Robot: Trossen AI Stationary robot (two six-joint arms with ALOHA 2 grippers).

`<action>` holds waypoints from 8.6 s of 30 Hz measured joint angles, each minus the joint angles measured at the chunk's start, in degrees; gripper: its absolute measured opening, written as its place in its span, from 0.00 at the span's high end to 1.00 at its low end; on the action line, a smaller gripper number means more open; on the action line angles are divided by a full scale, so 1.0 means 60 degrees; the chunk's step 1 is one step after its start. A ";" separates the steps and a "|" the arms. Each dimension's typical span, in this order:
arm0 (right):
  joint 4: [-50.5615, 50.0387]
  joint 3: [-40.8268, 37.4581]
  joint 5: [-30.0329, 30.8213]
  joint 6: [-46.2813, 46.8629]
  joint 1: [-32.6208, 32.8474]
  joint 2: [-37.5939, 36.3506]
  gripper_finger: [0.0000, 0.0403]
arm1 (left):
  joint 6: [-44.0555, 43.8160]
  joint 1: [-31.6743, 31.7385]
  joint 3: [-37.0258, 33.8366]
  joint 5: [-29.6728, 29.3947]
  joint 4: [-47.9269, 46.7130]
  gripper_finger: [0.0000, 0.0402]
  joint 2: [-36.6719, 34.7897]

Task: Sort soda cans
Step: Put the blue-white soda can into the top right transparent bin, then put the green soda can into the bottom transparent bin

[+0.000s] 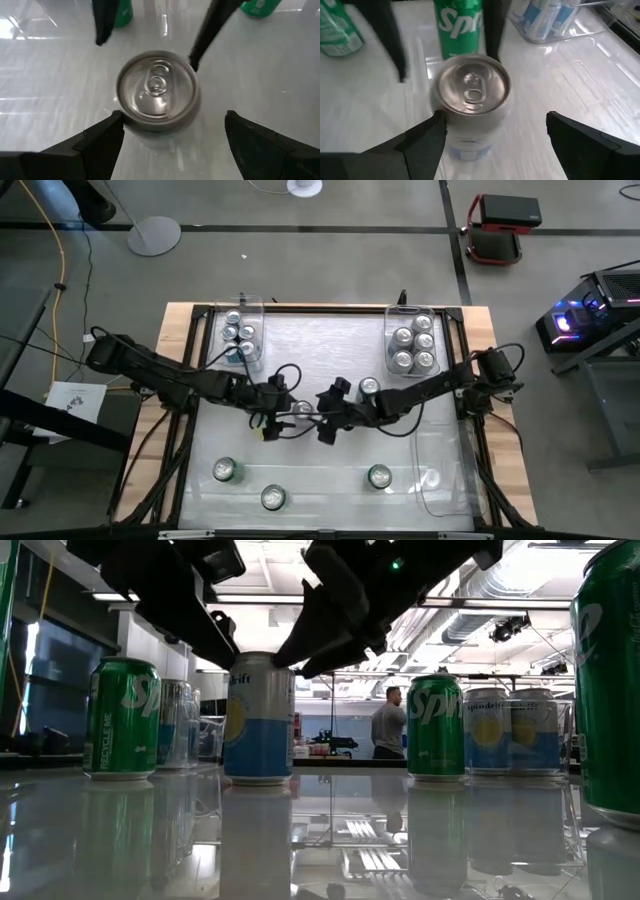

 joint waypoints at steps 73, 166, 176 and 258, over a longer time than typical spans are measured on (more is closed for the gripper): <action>-0.1916 -0.0007 0.0646 -0.4448 -0.1747 -0.4783 0.31 | -0.5406 -0.4436 0.0514 -0.5579 -0.1741 0.21 -0.0340; -0.2010 -0.5595 -0.4126 -0.1749 -0.5523 -1.0565 0.17 | 0.0545 -0.0025 0.0503 -0.4034 0.4444 0.21 -0.0015; -0.1869 -0.5581 -0.0748 0.0767 0.0156 -0.9370 0.17 | 0.0794 -0.0668 0.0503 -0.4670 0.5713 0.21 0.1105; -1.1715 -0.0197 0.0454 1.0949 0.7267 -0.6067 0.28 | 0.0491 -0.0858 0.0510 -0.4641 0.5587 0.21 0.1538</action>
